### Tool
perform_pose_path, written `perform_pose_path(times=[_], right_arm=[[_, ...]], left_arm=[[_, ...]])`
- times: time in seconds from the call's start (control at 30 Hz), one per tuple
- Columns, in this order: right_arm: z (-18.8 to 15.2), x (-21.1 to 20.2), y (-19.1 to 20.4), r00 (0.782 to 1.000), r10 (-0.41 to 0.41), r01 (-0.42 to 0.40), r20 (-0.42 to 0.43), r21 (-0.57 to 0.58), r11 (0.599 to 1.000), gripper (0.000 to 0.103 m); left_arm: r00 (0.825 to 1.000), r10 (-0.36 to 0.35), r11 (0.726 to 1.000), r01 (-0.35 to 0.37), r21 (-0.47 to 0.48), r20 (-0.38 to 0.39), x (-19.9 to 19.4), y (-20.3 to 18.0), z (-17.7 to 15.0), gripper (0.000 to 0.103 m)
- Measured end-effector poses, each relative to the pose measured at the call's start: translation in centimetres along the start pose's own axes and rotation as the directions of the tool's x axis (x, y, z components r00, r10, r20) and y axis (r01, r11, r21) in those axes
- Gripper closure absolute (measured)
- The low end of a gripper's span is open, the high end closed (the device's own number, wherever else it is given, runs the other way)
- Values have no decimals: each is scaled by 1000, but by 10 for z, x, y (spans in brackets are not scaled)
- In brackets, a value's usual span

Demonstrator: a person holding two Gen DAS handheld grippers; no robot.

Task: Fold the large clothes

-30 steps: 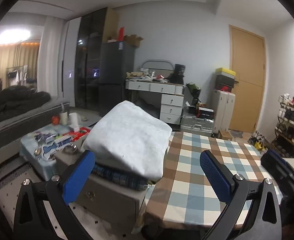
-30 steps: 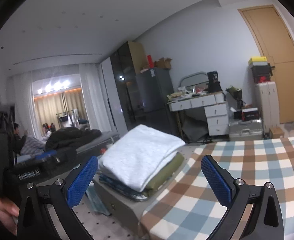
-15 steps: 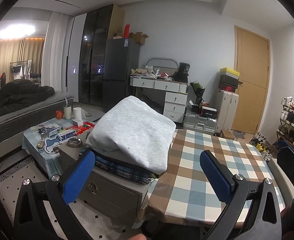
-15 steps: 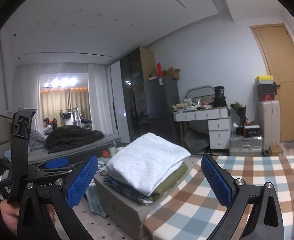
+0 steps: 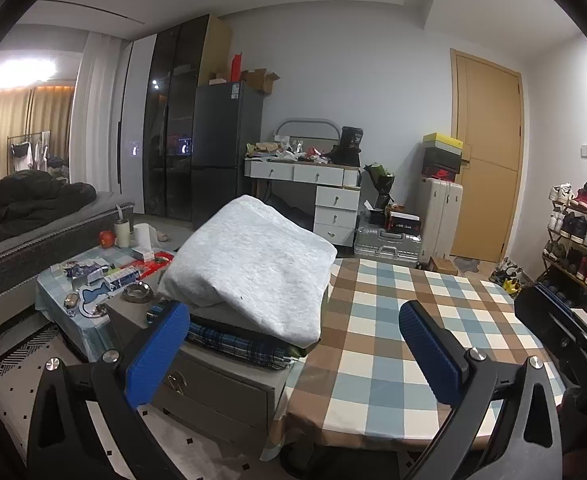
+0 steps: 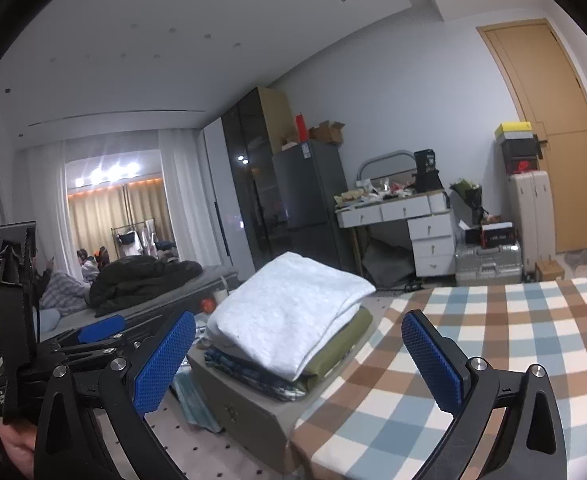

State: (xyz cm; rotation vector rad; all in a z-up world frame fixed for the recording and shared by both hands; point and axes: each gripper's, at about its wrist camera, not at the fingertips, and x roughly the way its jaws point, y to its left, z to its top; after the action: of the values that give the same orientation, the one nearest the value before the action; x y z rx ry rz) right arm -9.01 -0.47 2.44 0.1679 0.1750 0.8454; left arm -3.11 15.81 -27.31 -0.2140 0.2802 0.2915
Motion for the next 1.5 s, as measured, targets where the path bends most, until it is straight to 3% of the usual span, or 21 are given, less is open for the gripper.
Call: perform_pose_path(times=[0.6, 1.5], right_arm=[[0, -9, 1, 1000, -6, 6, 12, -28, 1000, 0], [-8, -12, -15, 1000, -13, 13, -4, 14, 1000, 0]], left_arm=[[1000, -23, 999, 23, 46, -12, -1, -8, 2, 1], [999, -1, 997, 4, 72, -38, 4, -20, -1, 1]])
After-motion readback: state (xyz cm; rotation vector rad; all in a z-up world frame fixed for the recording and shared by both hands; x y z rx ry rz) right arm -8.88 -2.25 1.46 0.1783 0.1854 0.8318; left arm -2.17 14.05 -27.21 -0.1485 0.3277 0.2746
